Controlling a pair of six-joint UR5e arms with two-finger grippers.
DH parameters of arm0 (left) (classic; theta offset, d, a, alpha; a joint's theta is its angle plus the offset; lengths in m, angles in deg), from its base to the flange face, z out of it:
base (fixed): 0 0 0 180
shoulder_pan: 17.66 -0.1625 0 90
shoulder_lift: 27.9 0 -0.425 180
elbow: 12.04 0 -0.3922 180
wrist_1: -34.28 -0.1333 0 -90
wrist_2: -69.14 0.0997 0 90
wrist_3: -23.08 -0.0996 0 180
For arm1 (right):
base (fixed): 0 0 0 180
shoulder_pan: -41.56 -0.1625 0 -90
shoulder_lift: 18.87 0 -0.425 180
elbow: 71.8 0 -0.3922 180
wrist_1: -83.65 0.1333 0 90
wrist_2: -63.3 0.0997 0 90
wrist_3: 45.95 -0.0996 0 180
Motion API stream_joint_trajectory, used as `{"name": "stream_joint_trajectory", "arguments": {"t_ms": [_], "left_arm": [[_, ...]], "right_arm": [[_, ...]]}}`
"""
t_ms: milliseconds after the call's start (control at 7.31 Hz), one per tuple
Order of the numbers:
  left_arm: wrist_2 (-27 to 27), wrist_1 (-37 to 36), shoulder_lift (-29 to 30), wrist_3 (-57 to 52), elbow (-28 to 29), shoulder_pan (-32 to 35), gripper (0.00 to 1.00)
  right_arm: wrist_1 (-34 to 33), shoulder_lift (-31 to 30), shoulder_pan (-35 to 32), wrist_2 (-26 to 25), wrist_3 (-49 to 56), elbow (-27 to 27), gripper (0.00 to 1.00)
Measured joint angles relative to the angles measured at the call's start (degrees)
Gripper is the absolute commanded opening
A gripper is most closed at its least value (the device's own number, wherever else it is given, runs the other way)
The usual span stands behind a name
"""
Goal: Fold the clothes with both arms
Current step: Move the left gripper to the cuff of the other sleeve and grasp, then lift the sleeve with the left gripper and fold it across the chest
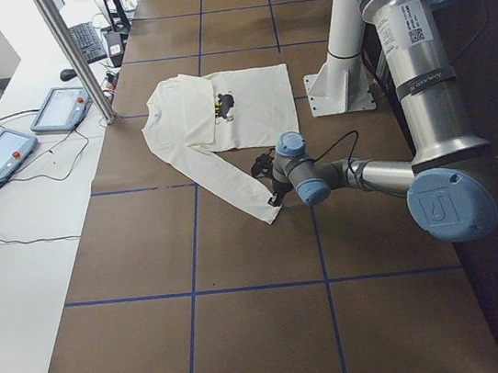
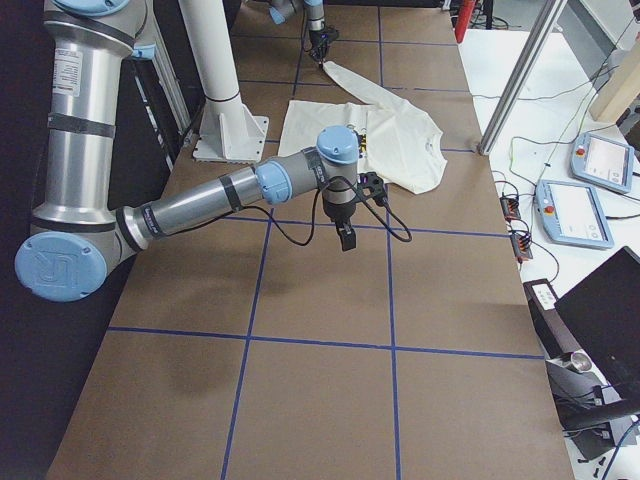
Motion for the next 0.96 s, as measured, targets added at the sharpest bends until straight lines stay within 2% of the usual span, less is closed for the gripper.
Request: {"name": "stream_joint_trajectory", "arguments": {"t_ms": [274, 410, 684, 957], "left_arm": [[-0.40, -0.92, 0.52, -0.36, -2.55, 2.87, 0.00], [-0.47, -3.68, 3.43, -0.47, -2.85, 6.12, 0.00], [-0.49, -15.44, 16.66, -1.22, -1.50, 13.20, 0.00], [-0.23, -28.55, 33.57, -1.21, 3.75, 16.72, 0.00]], "right_arm": [[0.00, 0.00, -0.02, 0.05, 0.03, 0.13, 1.00], [0.00, 0.02, -0.02, 0.00, 0.03, 0.33, 1.00], [0.00, 0.25, -0.03, -0.13, 0.03, 0.93, 1.00], [0.00, 0.45, -0.03, -0.15, 0.04, 1.18, 1.00]]}}
